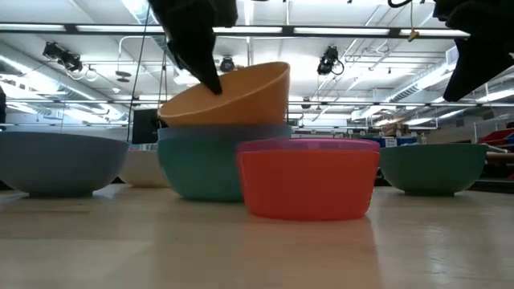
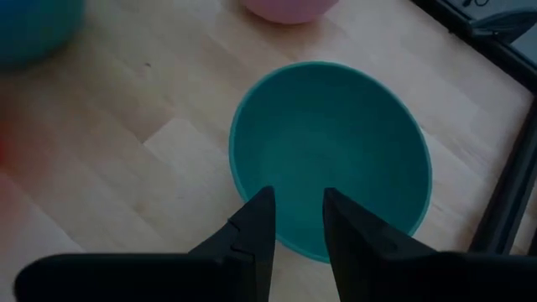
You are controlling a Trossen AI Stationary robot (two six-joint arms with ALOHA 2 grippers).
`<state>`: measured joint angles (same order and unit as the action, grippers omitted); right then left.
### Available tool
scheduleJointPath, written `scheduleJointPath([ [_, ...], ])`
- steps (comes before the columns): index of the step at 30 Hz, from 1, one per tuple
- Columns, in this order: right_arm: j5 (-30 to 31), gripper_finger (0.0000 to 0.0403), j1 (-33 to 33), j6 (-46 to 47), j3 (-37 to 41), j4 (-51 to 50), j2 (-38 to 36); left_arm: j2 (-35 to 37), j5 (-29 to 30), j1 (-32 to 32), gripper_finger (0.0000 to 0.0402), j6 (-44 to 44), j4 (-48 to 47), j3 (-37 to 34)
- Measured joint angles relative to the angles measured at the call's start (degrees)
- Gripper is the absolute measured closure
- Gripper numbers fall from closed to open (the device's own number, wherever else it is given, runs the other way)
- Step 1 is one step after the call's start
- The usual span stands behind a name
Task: Nest bowls inside each other
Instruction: Stack the yellow bowl on top of the light blue bowl, then stack the dark green bowl on top of the yellow bowl
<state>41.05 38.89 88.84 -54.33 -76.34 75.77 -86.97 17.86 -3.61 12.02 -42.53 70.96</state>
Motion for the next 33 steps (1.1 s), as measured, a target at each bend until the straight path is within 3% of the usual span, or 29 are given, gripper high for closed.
scheduleJointPath([
  [5,-0.1,0.0313,0.0,-0.4,0.0,1.17,0.0,-0.55,-1.38,0.35,0.0318,0.32,2.48,0.02],
  [10,-0.14,0.0313,-0.02,-0.46,0.0,1.3,0.0,-0.55,-4.53,1.28,0.0274,3.44,-0.79,0.16],
  [21,-0.21,0.0313,-1.7,-0.53,0.0,-1.64,0.0,1.33,-7.01,0.96,0.0252,4.66,-3.47,1.54],
  [26,-0.93,0.0313,-4.88,-4.39,1.12,-3.47,0.0,6.32,-2.56,-1.86,0.0253,2.75,-6.47,5.87],
  [30,-3.68,0.0299,-8.13,-12.05,2.03,2.11,0.0,11.19,3.96,-4.08,0.0254,4.83,-14.2,8.54],
  [33,-4.64,0.0275,-10.95,-15.86,2.05,5.26,0.0,14.85,5.3,-4.86,0.0254,8.3,-18.1,8.81],
])
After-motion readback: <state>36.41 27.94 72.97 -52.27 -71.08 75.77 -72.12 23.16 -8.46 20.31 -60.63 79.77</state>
